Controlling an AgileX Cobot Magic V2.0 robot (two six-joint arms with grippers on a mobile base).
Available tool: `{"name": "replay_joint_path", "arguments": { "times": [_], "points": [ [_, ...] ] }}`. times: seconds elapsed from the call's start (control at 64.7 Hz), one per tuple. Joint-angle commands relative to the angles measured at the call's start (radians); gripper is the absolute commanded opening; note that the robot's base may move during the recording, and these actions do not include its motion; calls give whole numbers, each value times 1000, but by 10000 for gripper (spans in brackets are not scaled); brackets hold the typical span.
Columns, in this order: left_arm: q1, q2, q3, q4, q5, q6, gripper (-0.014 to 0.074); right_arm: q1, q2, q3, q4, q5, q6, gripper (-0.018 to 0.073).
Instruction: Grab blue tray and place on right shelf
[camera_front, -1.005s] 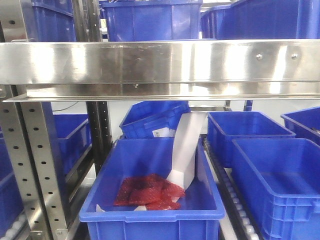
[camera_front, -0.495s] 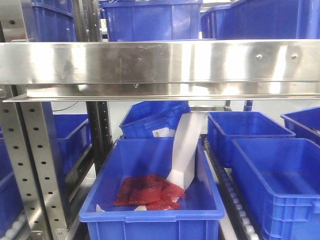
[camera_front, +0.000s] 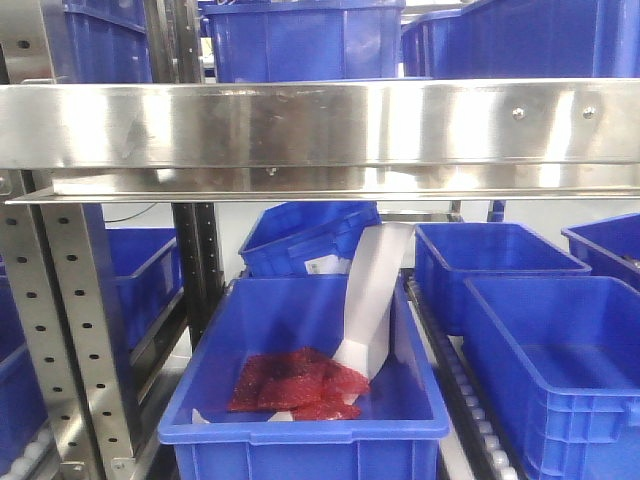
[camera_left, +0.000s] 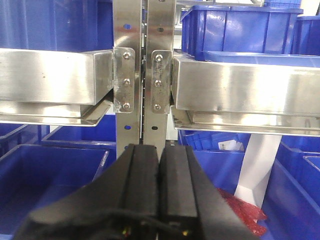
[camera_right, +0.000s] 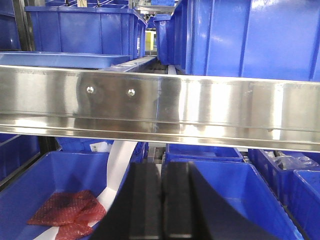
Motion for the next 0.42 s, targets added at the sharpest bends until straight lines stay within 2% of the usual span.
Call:
{"name": "replay_joint_path", "arguments": {
  "times": [0.0,0.402],
  "points": [
    [3,-14,28,-7,-95,3,-49,-5,-21,-22,1,-90,-2,42],
    [3,-14,28,-7,-95,3,-49,-5,-21,-22,1,-90,-2,42]
  ]
}}
